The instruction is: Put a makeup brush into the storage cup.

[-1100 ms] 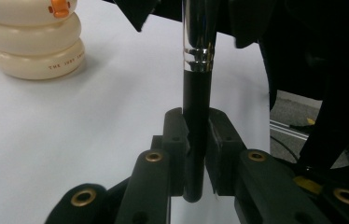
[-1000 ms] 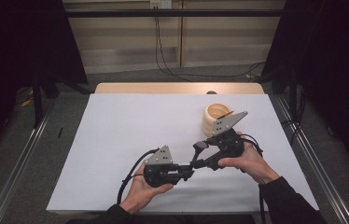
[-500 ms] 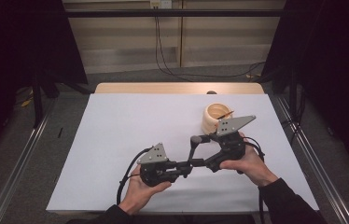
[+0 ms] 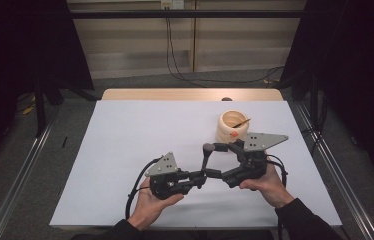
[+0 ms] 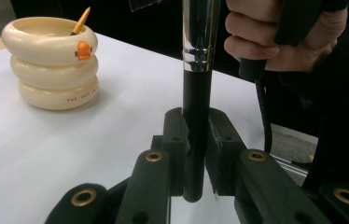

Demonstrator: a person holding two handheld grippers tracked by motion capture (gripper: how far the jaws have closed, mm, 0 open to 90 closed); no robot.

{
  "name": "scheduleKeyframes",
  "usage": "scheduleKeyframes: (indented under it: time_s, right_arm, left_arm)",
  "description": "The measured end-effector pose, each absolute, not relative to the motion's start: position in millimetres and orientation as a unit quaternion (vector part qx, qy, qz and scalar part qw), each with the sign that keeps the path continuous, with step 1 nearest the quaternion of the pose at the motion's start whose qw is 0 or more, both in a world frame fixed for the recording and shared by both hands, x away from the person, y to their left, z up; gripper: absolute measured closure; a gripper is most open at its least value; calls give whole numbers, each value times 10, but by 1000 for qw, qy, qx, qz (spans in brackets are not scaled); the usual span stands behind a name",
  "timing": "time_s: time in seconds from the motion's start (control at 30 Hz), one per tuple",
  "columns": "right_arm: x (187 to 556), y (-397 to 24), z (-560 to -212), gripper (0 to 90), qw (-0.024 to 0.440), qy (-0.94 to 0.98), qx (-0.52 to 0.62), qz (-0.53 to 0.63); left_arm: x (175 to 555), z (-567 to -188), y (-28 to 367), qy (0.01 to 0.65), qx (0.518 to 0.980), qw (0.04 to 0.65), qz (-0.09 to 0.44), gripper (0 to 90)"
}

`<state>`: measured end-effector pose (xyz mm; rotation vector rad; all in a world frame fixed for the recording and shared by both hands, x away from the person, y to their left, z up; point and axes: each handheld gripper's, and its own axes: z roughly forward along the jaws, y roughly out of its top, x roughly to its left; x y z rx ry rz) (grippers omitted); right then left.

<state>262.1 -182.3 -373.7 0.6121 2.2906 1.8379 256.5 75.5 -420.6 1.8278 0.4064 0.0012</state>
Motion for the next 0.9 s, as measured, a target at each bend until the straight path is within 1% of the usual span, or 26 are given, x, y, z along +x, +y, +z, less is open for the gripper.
scheduleKeyframes:
  time_s: [0.2,0.3,0.47,0.9]
  right_arm:
    - [2631,-1786,-3789,374,72,748,211,625]
    - [2642,-1746,-3804,462,63,746,210,629]
    - [2633,-1711,-3815,546,56,747,203,631]
    - [2639,-1671,-3845,696,43,750,204,628]
  left_arm:
    - [2561,-4211,762,176,785,595,5,797]
    - [2549,-4213,754,175,784,596,1,797]
    - [2543,-4217,756,176,783,597,3,797]
    - [2562,-4249,771,180,781,598,5,796]
